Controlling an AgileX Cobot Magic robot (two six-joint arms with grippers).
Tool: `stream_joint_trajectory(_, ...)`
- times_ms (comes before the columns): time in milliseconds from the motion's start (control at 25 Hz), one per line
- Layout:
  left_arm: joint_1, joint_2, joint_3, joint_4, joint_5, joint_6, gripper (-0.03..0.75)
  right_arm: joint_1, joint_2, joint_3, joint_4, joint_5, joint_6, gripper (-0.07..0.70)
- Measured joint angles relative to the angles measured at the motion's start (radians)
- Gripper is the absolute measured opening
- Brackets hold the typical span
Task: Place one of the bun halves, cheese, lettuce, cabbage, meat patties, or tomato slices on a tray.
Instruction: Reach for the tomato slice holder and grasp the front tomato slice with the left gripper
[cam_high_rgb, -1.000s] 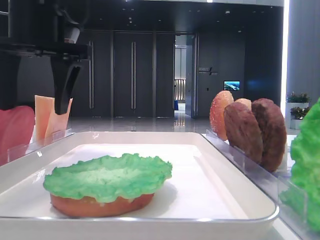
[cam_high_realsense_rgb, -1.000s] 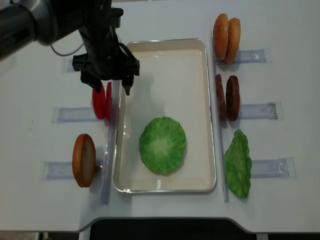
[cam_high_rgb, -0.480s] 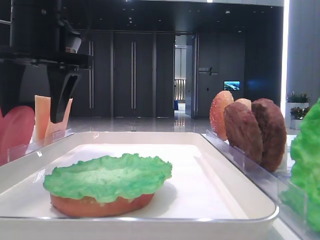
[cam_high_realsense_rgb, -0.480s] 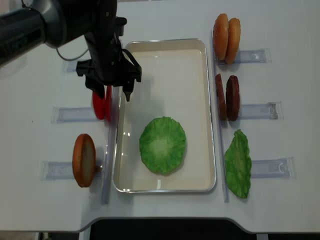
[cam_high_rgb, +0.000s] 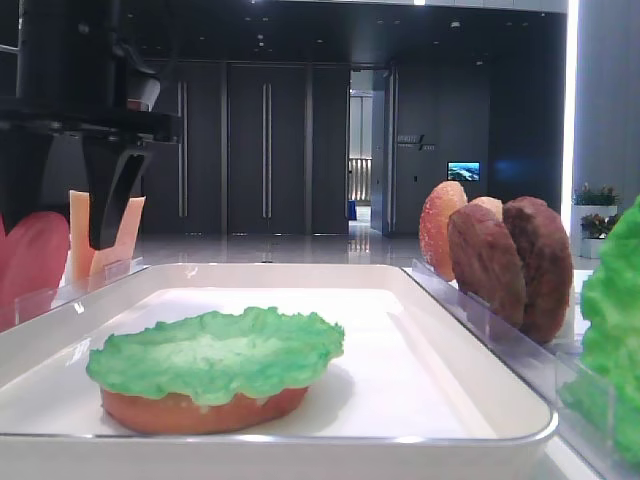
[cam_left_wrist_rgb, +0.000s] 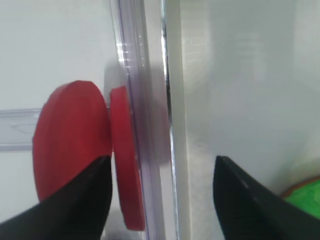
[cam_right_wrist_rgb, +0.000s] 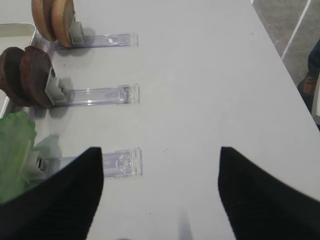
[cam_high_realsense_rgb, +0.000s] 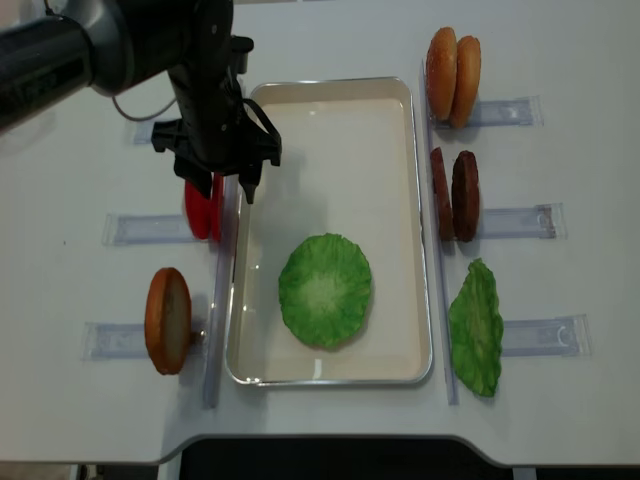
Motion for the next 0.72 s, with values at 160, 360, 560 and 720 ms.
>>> stream_joint_trajectory(160,0.012,0.005,0.0,0.0,0.004,0.003,0.468,0.0,0.0,0.0,0.0,0.0,0.0,0.467)
stream_joint_trajectory(360,0.013,0.005,0.0,0.003,0.005,0.004,0.363,0.0,0.0,0.0,0.0,0.0,0.0,0.467)
stream_joint_trajectory(560,0.013,0.005,0.0,0.003,0.012,0.017,0.162,0.0,0.0,0.0,0.0,0.0,0.0,0.467)
stream_joint_trajectory(720,0.014,0.005,-0.004,0.01,0.048,0.051,0.066,0.0,0.0,0.0,0.0,0.0,0.0,0.467)
